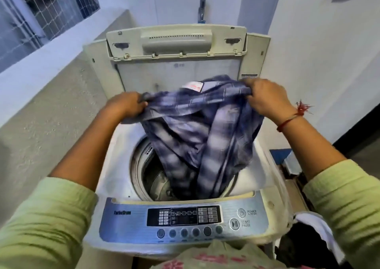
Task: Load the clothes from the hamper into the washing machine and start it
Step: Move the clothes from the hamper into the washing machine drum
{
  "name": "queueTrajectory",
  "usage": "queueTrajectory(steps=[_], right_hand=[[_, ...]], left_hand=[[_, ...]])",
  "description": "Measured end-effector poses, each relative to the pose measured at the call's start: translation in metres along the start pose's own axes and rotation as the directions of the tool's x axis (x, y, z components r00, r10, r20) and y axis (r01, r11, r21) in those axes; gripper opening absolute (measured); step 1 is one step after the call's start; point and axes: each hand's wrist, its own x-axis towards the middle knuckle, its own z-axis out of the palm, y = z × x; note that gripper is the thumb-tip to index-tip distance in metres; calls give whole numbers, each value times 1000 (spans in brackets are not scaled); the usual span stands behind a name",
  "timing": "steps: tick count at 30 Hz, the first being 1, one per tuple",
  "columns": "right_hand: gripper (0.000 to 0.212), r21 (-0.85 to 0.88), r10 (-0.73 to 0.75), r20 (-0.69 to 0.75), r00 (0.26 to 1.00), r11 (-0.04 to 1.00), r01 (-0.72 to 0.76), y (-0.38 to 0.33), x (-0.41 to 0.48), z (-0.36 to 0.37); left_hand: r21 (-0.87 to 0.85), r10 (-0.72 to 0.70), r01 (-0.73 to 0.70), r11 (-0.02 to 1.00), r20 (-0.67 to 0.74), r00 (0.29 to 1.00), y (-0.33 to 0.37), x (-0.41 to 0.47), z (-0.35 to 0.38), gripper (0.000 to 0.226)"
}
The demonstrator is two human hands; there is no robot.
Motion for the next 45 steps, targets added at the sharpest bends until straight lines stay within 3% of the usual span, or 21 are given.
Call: queueTrajectory(steps=[2, 4, 5, 7, 8, 9, 11, 12, 15, 18, 20, 22, 24, 27, 30, 32, 34, 35, 37, 41, 45], right_hand=[[67, -69, 1, -232, 973, 997, -18, -4, -7, -2], [78, 127, -6, -392, 920, 990, 61, -18, -17, 7], [80, 252, -17, -360, 933, 961, 114, -25, -22, 15], [73, 453, -181, 49, 982, 880, 140, -33, -33, 33], [60, 490, -298, 386, 873, 868, 80, -35, -38, 38], [46, 449, -350, 694, 629, 894, 1, -39, -45, 39], [32, 345, -329, 925, 188, 937, -58, -42, -57, 49], [30, 346, -337, 933, 125, 936, -59, -44, -59, 54], [18, 425, -405, 900, 161, 896, -124, -50, -45, 59], [28, 402, -336, 884, 326, 901, -161, -50, -10, 79], [37, 299, -230, 781, 580, 954, -25, -52, 9, 101], [34, 195, -128, 472, 872, 980, 39, -54, 17, 118], [33, 250, -69, 115, 991, 968, 38, -57, 18, 124], [47, 327, -191, -149, 970, 916, 230, -53, 8, 129], [57, 288, -315, 5, 949, 909, 300, -46, -13, 152], [49, 296, -361, 332, 872, 917, 267, -46, -27, 171], [22, 273, -356, 728, 586, 934, 229, -52, -38, 188], [13, 262, -331, 840, 429, 941, 213, -55, -42, 197], [19, 281, -322, 890, 323, 945, 168, -58, -47, 212], [34, 371, -303, 809, 504, 928, -39, -57, -37, 223], [32, 446, -220, 734, 643, 870, -211, -46, -26, 206]], left_hand=[[-12, -130, 130, 991, -192, 973, -3, -2, -5, 40], [-31, -162, 161, 986, -318, 934, 9, -9, -6, 38], [-28, -126, 124, 992, -318, 940, 14, -13, -3, 36], [1, 52, -52, 999, 37, 998, 19, -23, 13, 26], [-21, 126, -127, 992, 328, 936, 20, -28, 23, 22], [-76, 170, -155, 985, 572, 802, 22, -32, 34, 25], [-132, 192, -146, 981, 793, 578, 27, -40, 55, 35], [-115, 196, -177, 977, 805, 560, 31, -42, 64, 46], [-227, 338, -252, 941, 700, 629, 48, -36, 109, 97], [-402, 440, -192, 895, 726, 529, 74, -37, 161, 73], [-366, 410, -212, 906, 641, 648, 77, -20, 186, 43], [-363, 297, -148, 920, 397, 868, 69, 7, 188, 42], [-427, 87, -57, 903, 53, 995, 57, 35, 175, 34], [-491, -54, -110, 864, -309, 950, 44, 46, 166, 36], [-369, 115, -244, 897, -337, 935, 37, 28, 189, 40], [-169, 281, -270, 948, 41, 959, 34, 18, 217, 41], [-36, 306, -359, 933, 606, 734, 37, 10, 245, 45], [-9, 247, -376, 927, 769, 590, 41, 6, 256, 45], [13, 168, -364, 931, 871, 462, 49, 3, 278, 43], [22, 154, -360, 933, 878, 453, 55, 3, 308, 36], [-61, 144, -254, 965, 935, 323, 57, -5, 318, 36]])
